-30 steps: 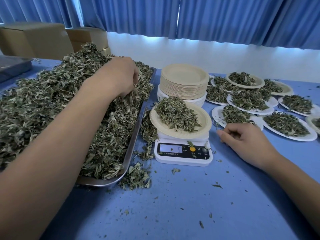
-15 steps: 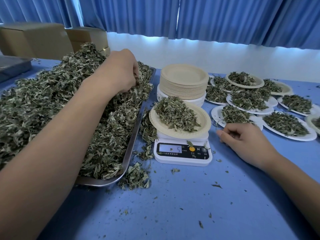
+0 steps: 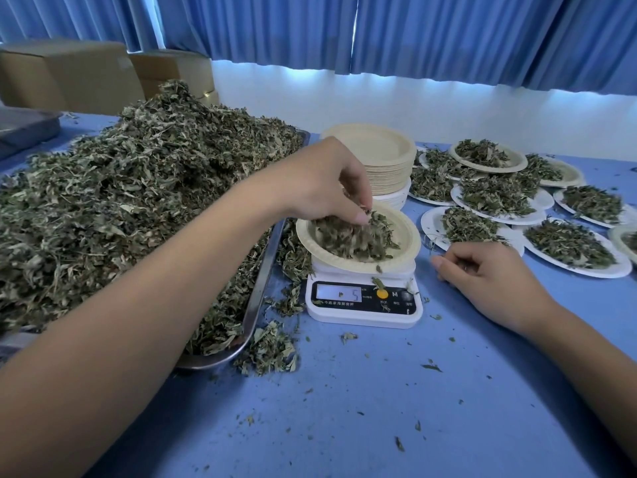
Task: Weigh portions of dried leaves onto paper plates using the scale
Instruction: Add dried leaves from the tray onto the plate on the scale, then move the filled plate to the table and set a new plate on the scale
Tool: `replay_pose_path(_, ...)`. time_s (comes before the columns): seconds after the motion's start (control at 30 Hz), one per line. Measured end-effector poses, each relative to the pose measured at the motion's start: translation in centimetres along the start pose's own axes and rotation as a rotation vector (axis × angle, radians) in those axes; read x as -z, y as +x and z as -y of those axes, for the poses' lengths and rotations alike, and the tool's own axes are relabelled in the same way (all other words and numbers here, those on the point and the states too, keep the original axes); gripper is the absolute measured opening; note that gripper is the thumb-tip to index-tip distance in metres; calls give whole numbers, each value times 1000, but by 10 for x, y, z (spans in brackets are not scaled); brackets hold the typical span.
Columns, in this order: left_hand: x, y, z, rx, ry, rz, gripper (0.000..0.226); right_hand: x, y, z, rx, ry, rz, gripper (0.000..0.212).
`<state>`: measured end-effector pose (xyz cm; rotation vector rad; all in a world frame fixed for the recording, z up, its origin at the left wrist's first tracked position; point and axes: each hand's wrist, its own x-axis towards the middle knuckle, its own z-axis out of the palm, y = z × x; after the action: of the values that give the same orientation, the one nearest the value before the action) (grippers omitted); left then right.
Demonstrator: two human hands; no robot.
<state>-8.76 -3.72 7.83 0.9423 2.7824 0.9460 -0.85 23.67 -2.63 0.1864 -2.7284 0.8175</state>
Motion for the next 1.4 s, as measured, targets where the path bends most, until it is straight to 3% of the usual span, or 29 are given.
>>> replay_pose_path(0.1, -10, 1, -3, 14, 92, 7, 17, 0, 1, -1, -4, 9, 2, 38)
replay_pose_path(0.27, -1, -3, -3, 45, 8, 62, 18, 0, 0, -2, 1, 9, -3, 39)
replay_pose_path(0.37, 19, -4, 2, 68, 2, -46, 16, 0, 0, -2, 6, 8, -7, 39)
replay_pose_path(0.47, 37, -3, 14, 175, 183, -185, 17, 0, 0, -2, 16, 4, -6, 39)
replay_pose_path(0.63, 38, -7, 36, 500, 362, 52, 17, 0, 0, 0, 9, -16, -6, 39)
replay_pose_path(0.77, 35, -5, 47, 572, 201, 48, 21, 0, 0, 1, 4, 0, -9, 38)
replay_pose_path(0.9, 29, -2, 56, 481, 376, 81, 34, 0, 0, 0, 0, 4, -8, 38)
replay_pose_path(1.0, 25, -2, 62, 476, 458, 176, 19, -1, 0, 0, -16, -17, -11, 39)
replay_pose_path(1.07, 26, 0, 63, 448, 379, 71, 20, -2, -1, 1, -35, 4, -48, 37)
replay_pose_path(1.17, 21, 3, 55, 361, 214, -91, 42, -6, 1, 7, -90, 193, -129, 27)
replay_pose_path(1.33, -3, 5, 37, 286, 265, 35, 31, -15, 5, 21, -203, 604, -117, 16)
replay_pose_path(1.4, -12, 7, 31, 261, 304, 15, 41, -18, 4, 25, -230, 689, -71, 17)
